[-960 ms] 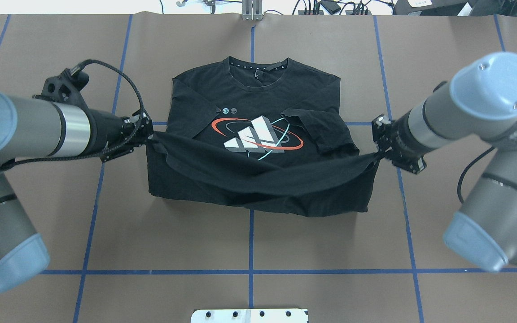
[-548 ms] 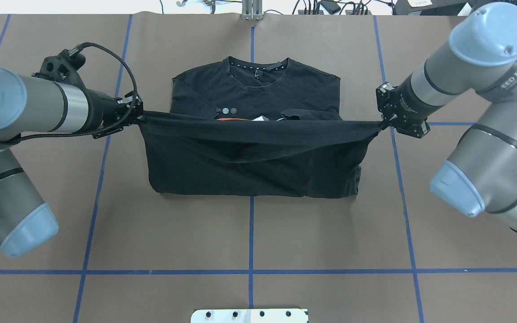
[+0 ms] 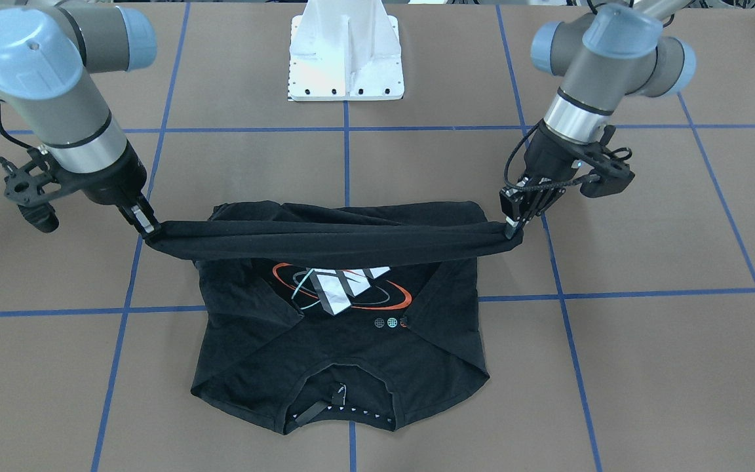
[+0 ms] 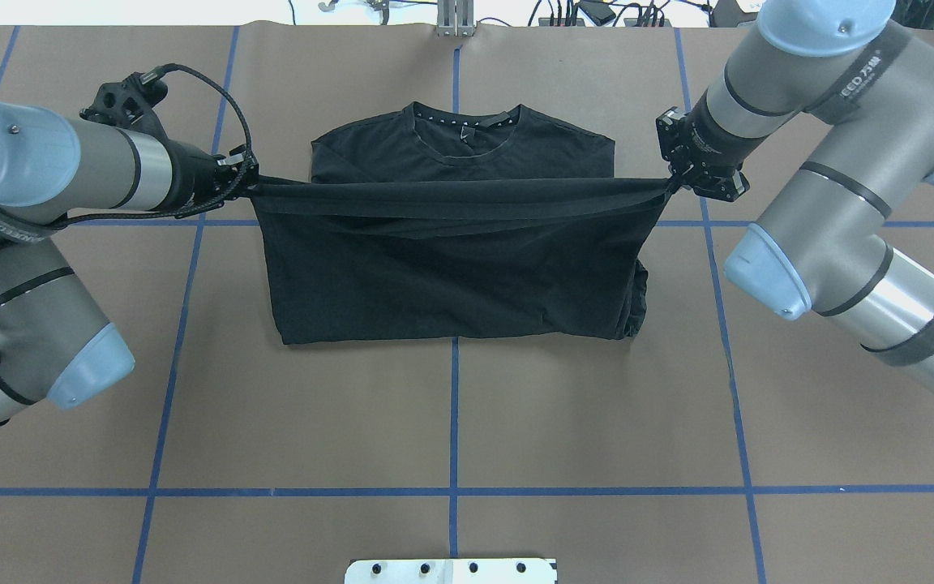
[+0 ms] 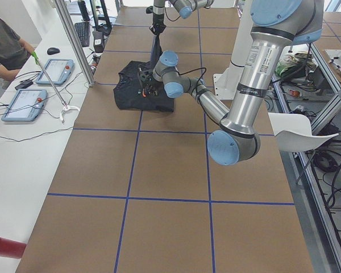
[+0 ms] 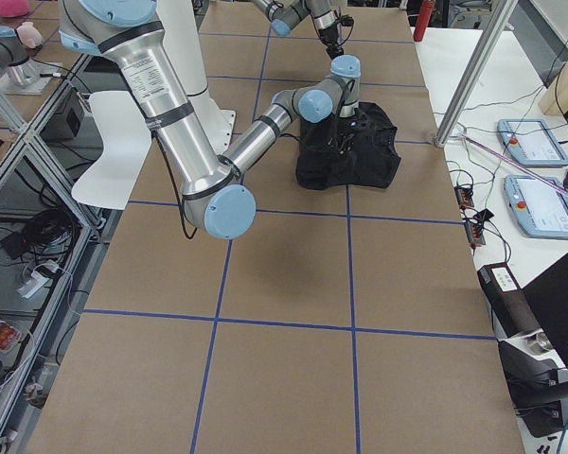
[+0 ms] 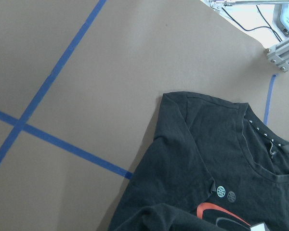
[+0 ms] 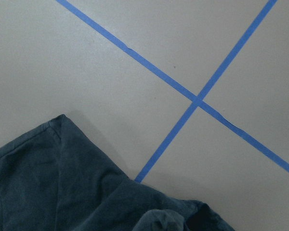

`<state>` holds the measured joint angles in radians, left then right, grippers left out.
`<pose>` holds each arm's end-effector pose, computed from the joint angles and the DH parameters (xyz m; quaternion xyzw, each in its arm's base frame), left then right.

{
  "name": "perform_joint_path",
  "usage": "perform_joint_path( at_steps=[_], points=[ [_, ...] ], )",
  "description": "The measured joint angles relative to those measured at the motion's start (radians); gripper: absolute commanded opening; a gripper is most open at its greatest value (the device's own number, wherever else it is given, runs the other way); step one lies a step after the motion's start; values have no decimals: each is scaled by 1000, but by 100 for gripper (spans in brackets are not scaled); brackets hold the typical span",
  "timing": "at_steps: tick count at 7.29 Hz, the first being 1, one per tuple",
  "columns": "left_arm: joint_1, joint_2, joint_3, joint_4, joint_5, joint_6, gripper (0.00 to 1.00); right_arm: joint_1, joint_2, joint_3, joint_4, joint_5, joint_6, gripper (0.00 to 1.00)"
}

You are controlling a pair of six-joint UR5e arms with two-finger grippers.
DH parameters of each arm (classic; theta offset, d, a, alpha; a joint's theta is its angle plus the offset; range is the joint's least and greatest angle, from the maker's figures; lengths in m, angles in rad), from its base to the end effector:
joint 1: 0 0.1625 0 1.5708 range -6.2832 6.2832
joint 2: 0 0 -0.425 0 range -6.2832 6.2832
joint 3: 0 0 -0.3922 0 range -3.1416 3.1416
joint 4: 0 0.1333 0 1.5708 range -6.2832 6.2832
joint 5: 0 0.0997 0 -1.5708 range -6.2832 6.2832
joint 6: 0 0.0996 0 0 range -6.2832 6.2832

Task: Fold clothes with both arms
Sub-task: 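Lift the hem with both grippers, fold it onto the collar, release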

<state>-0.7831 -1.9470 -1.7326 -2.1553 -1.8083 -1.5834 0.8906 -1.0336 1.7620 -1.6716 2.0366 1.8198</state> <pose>0.3643 -0.5177 0.3089 0.1057 0.5275 -0.2676 0.7994 -0.3356 -0.5557 0.2800 -0.1136 -0.3542 0.4393 0.8177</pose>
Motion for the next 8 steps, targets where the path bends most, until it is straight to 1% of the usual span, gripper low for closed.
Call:
perform_joint_path(
  at_steps=[1,3,4,5,6,7,8],
  points=[
    [-14,-44,80,-46,1,9,4,6,38,-70,14,-6,-8,0],
    [-41,-119,241,-157,5,17,12,14,87,-223,134,-22,-9,0],
    [-49,-145,298,-192,6,18,15,15,116,-291,182,-25,-8,0],
    [-53,-171,348,-214,7,18,22,16,141,-346,206,-30,-10,0],
    [-54,-192,399,-242,10,17,42,16,162,-395,223,-39,-12,0],
    [-54,-204,442,-272,26,18,57,14,179,-431,242,-50,-12,32],
    [-59,-212,481,-302,50,22,58,14,191,-459,257,-62,-11,59]
  ],
)
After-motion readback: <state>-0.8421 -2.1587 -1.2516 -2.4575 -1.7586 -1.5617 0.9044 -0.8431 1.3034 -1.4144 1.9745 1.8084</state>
